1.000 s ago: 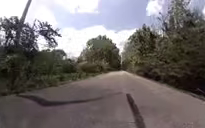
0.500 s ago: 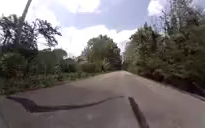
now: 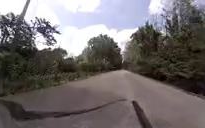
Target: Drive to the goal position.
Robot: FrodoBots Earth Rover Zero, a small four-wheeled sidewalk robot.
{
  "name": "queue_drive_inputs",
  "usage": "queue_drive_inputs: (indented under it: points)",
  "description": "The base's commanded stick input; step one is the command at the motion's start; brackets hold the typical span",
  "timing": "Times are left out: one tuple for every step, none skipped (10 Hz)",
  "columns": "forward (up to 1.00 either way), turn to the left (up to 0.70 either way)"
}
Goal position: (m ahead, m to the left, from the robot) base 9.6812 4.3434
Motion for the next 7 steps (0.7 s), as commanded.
queue_drive_inputs:
  points:
    - [0.50,-0.45]
    - [0.50,-0.38]
    - [0.50,-0.20]
    - [0.50,-0.02]
    - [0.50,0.00]
    - [0.50,0.00]
    - [0.50,0.00]
